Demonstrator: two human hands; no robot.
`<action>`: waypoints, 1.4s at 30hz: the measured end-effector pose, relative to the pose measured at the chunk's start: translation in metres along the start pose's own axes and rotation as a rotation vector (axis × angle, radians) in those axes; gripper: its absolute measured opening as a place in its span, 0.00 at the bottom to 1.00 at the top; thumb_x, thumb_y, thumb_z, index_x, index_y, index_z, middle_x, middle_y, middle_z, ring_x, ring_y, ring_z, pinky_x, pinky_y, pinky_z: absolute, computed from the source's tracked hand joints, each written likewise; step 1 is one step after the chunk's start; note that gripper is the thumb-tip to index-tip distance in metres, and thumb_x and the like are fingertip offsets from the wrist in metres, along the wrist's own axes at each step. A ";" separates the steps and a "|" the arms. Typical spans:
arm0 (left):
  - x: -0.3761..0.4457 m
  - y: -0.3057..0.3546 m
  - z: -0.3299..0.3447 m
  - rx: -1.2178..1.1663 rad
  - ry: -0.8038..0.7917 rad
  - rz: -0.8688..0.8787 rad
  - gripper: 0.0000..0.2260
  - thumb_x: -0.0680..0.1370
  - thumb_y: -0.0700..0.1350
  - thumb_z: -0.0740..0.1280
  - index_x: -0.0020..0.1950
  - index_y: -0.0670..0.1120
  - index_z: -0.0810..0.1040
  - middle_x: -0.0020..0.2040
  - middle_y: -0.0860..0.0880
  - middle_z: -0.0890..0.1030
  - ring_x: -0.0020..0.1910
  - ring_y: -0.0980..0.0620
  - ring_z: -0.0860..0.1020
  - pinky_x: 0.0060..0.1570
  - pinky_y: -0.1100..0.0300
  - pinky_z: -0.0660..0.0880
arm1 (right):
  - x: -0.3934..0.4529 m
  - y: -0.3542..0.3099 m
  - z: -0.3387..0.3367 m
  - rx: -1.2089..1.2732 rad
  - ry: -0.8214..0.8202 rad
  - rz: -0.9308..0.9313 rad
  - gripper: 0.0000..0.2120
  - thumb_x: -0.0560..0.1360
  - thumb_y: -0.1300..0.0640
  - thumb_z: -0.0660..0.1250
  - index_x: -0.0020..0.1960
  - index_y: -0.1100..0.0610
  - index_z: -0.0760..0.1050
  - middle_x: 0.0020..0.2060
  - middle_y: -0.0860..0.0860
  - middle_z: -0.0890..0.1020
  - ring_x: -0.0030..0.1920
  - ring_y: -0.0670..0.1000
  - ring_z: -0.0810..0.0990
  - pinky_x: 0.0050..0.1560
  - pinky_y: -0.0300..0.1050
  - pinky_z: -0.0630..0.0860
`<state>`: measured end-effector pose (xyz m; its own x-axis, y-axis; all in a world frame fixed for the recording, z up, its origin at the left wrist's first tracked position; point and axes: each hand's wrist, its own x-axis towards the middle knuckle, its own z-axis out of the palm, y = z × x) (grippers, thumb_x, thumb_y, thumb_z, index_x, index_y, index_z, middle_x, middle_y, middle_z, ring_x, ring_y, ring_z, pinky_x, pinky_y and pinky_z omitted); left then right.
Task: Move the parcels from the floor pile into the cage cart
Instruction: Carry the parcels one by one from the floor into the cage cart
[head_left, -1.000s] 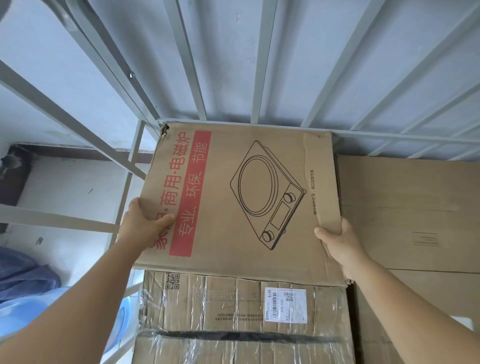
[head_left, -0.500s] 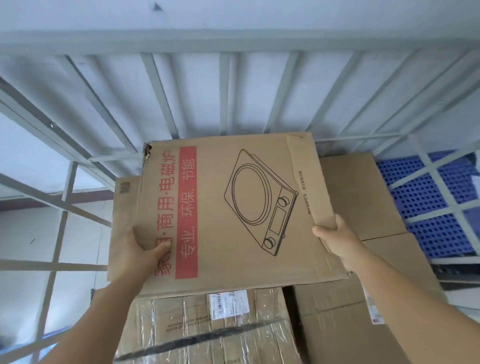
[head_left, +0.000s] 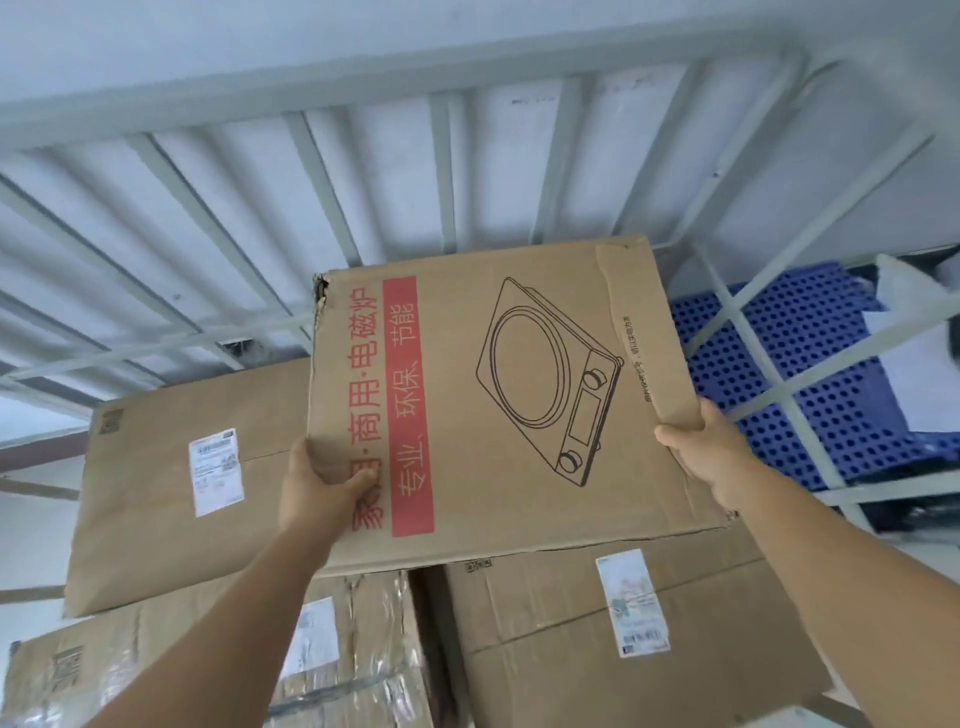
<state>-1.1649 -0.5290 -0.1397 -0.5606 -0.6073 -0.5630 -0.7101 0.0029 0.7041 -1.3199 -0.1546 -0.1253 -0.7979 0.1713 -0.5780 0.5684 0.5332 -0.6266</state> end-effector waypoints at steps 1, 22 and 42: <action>0.000 0.002 0.016 -0.011 0.000 -0.003 0.32 0.69 0.44 0.77 0.68 0.52 0.64 0.55 0.48 0.78 0.46 0.45 0.82 0.43 0.45 0.81 | 0.012 0.003 -0.009 0.007 -0.002 -0.009 0.28 0.76 0.59 0.70 0.73 0.53 0.65 0.61 0.55 0.76 0.54 0.54 0.74 0.55 0.49 0.70; 0.030 -0.017 0.183 0.054 0.023 -0.063 0.36 0.71 0.41 0.76 0.73 0.52 0.60 0.64 0.47 0.72 0.58 0.46 0.75 0.44 0.55 0.76 | 0.171 0.050 -0.052 -0.098 -0.037 0.043 0.46 0.75 0.59 0.72 0.80 0.46 0.44 0.79 0.50 0.56 0.76 0.56 0.59 0.73 0.59 0.61; -0.083 0.066 0.158 0.847 -0.212 0.318 0.39 0.77 0.54 0.67 0.79 0.52 0.46 0.74 0.53 0.60 0.66 0.49 0.69 0.61 0.51 0.73 | 0.023 0.025 -0.062 -0.742 -0.097 -0.226 0.47 0.75 0.38 0.66 0.80 0.53 0.41 0.80 0.50 0.48 0.79 0.53 0.50 0.74 0.58 0.54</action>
<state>-1.2327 -0.3525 -0.1151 -0.7893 -0.3208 -0.5235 -0.5367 0.7745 0.3347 -1.3368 -0.0859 -0.1213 -0.8378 -0.0623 -0.5424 0.0838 0.9670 -0.2406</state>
